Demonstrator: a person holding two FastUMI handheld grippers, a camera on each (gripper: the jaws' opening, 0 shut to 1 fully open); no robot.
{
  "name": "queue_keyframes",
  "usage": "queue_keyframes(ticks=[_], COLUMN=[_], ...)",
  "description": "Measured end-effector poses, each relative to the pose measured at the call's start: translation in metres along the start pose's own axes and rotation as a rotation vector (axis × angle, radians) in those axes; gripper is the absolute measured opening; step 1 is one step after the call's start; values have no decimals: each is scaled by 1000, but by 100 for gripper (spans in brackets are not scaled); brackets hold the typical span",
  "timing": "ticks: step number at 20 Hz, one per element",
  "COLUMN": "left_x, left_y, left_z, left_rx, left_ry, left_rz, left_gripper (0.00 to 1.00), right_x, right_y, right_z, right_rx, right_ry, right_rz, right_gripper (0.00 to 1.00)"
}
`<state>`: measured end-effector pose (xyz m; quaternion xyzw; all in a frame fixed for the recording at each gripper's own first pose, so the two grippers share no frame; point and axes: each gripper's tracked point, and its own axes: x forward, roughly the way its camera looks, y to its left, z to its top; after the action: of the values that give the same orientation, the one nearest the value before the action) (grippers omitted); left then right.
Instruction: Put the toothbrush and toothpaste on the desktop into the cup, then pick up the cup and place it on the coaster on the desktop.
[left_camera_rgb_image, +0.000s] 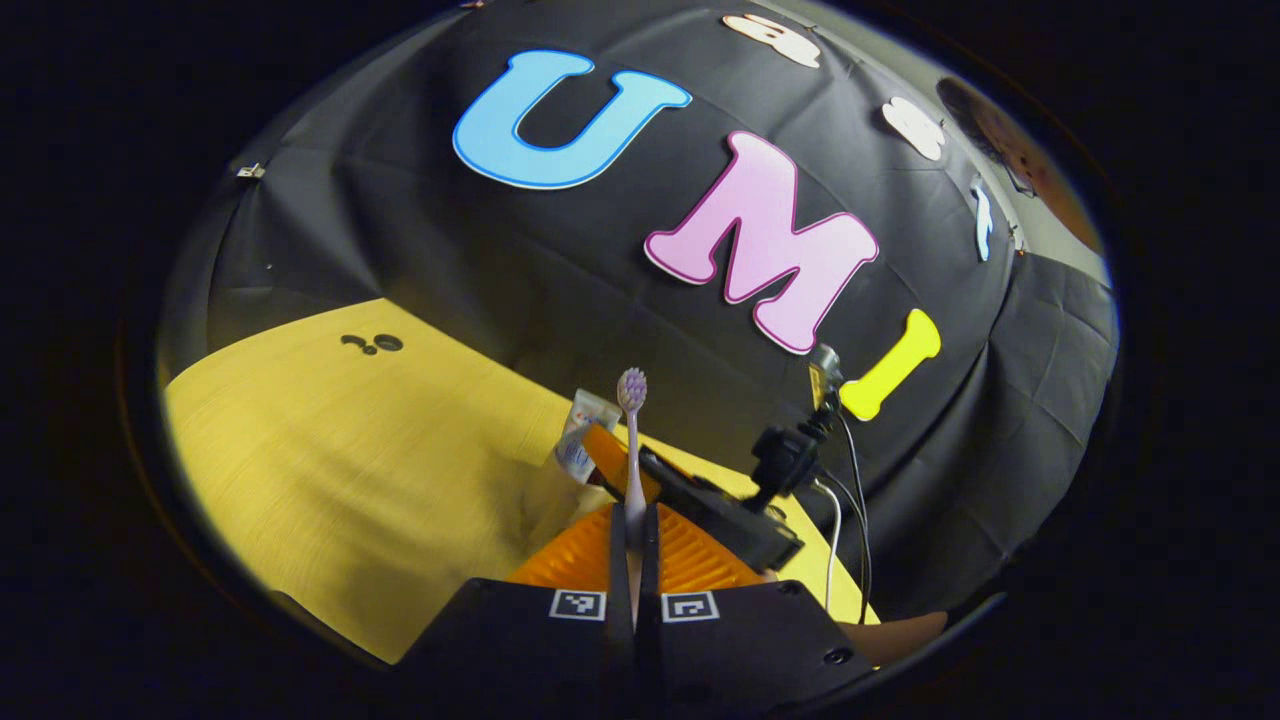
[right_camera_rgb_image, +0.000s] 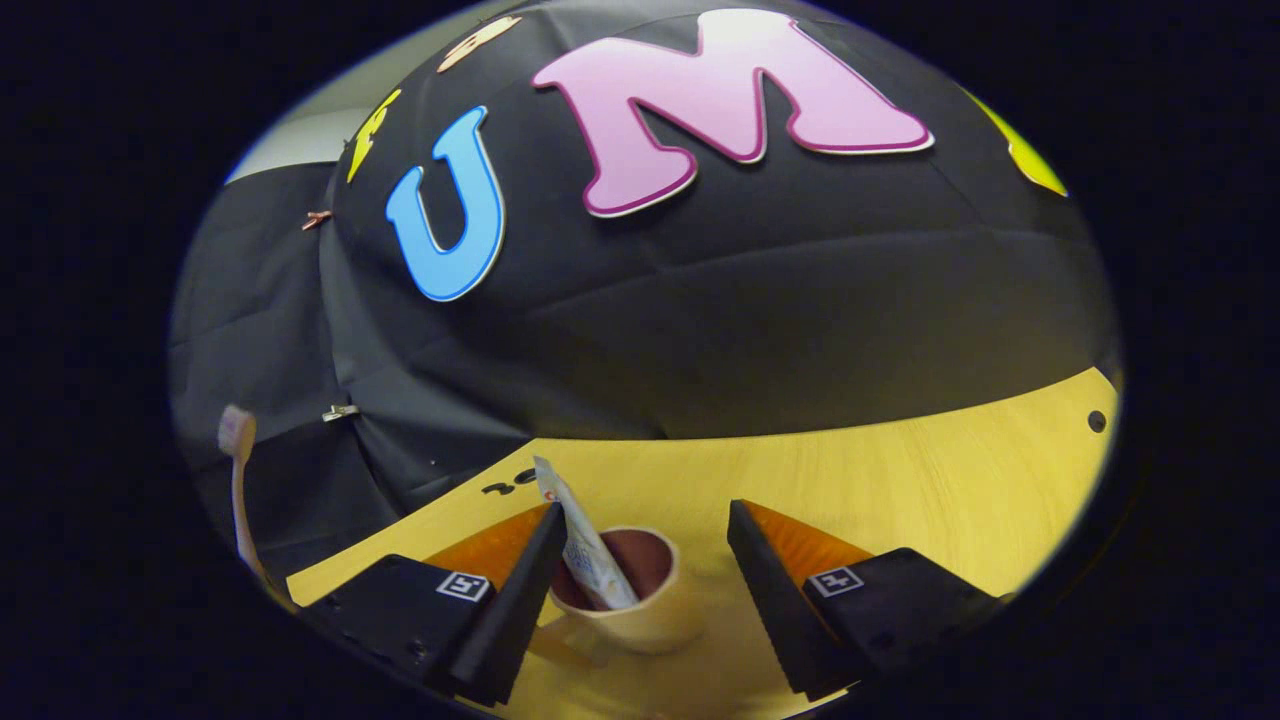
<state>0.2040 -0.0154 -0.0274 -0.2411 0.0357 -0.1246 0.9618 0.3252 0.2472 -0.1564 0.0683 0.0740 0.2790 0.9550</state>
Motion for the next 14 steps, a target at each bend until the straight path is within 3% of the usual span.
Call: queue_keyframes(ticks=[1,2,8,14], left_x=[11,22,91,148], left_y=[-1,-2,-4,17], left_z=[9,21,82,62], left_rx=[9,20,146,204], left_ry=[-23,-48,-198,-206], left_rz=[-9,-18,-58,-44], left_gripper=[6,6,6,6], right_x=[-9,-16,-67,-93], right_y=[-10,-21,-86,-103], right_z=[3,6,11,1], right_rx=[8,16,32,48], right_ry=[-3,-4,10,43], right_rz=[-21,-43,-169,-212], right_gripper=[91,98,98,98])
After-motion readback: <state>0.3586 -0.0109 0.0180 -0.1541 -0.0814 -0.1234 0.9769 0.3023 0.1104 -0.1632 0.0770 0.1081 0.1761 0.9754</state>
